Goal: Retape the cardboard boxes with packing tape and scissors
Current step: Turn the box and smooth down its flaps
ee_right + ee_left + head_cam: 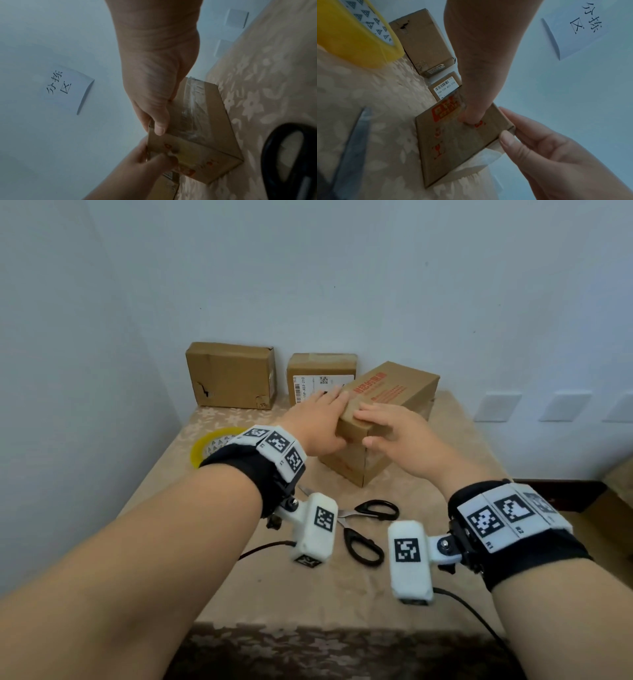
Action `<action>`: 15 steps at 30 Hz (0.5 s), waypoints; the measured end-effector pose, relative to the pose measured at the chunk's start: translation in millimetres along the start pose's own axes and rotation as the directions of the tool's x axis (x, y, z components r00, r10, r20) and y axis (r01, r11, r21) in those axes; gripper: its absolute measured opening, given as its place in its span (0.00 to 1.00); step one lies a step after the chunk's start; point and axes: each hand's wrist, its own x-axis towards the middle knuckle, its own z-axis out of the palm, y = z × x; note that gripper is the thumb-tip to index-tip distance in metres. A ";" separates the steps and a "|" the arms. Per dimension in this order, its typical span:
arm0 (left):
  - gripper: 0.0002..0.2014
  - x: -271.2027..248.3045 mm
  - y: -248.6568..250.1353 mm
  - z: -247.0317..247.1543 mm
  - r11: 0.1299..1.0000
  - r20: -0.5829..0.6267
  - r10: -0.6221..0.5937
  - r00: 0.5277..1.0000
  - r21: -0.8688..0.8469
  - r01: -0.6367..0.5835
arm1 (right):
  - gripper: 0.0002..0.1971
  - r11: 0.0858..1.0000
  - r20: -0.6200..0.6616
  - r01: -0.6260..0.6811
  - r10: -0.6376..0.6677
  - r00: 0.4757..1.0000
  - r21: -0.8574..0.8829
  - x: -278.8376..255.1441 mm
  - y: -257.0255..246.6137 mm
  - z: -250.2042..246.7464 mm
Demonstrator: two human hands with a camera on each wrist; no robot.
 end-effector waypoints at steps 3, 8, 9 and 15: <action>0.46 1.8 -9.9 1.3 0.990 0.053 -0.094 0.994 -0.100 0.099 | 0.23 0.999 -0.002 0.010 -0.009 1.000 0.040 1.9 4.0 -3.1; 0.55 -14.2 -14.1 3.3 0.910 0.081 -0.151 0.985 -0.378 0.170 | 0.22 0.988 -0.065 -0.023 0.033 0.997 0.154 -0.9 5.3 -0.7; 0.59 -17.3 -7.2 8.9 0.865 0.062 -0.140 0.988 -0.478 0.153 | 0.22 0.981 -0.082 -0.013 0.030 0.996 0.195 -2.2 3.7 -0.5; 0.50 -8.9 6.4 40.1 0.585 -0.123 -0.342 0.932 -0.803 0.109 | 0.23 0.812 -0.472 -0.057 0.394 0.788 0.581 -18.5 16.6 -12.2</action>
